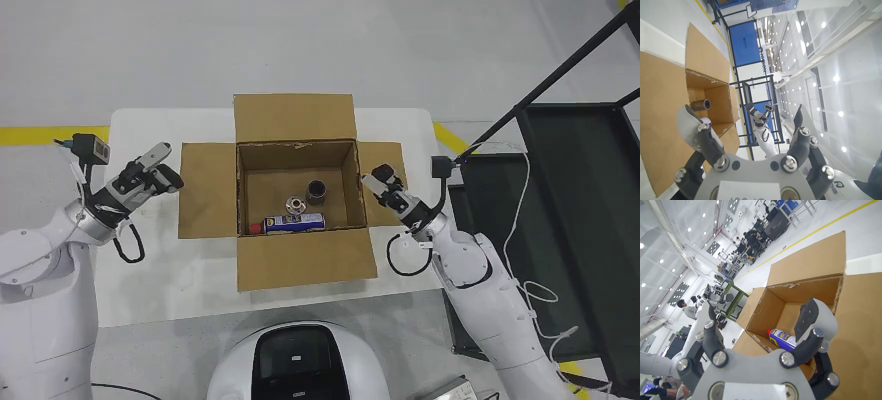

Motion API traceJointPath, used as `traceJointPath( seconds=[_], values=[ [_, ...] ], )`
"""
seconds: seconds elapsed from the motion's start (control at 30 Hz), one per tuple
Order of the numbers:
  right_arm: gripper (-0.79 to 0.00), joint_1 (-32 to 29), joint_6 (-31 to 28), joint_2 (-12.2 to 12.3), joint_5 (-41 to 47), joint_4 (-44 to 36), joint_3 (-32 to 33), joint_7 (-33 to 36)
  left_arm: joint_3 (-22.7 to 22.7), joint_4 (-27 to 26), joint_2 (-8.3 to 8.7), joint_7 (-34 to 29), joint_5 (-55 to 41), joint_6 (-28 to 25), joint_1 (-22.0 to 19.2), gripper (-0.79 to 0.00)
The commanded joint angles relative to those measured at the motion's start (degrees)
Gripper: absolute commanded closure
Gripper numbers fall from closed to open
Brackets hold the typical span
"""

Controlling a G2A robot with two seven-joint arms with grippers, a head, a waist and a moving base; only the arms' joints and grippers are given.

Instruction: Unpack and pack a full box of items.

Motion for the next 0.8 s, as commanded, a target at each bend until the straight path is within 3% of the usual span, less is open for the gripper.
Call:
traceJointPath(
  seconds=[0.0,0.23,0.33,0.77],
  values=[
    [-0.785,2.02,0.2,-0.12,-2.28,0.72,-1.92,2.23,0.3,3.09,0.43,-3.15,0.04,-0.84,-2.08,-0.785],
    [-0.785,8.4,2.35,-0.94,-15.14,3.33,-9.05,4.19,0.94,13.16,1.69,-8.47,0.85,-4.71,-9.89,-0.785],
    [-0.785,11.15,3.82,-1.29,-18.48,5.34,-11.3,5.58,0.94,13.16,1.69,-8.47,0.85,-4.71,-9.89,-0.785],
    [-0.785,11.15,3.82,-1.29,-18.48,5.34,-11.3,5.58,0.94,13.16,1.69,-8.47,0.85,-4.71,-9.89,-0.785]
  ],
)
